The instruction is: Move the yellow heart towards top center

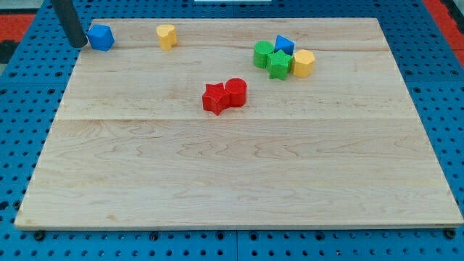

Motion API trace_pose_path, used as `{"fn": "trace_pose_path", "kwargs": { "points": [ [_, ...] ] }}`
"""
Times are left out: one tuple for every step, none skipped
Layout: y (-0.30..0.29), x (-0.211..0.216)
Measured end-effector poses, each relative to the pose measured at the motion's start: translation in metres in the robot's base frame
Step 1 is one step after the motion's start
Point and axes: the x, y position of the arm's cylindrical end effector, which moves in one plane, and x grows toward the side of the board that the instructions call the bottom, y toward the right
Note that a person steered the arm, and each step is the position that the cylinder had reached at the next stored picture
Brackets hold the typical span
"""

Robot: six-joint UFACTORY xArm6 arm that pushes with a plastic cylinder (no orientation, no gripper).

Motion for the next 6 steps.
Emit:
{"fn": "trace_pose_path", "kwargs": {
  "points": [
    [0.007,-0.006],
    [0.042,-0.010],
    [0.079,-0.010],
    [0.083,0.014],
    [0.125,0.034],
    [0.139,0.016]
  ]
}}
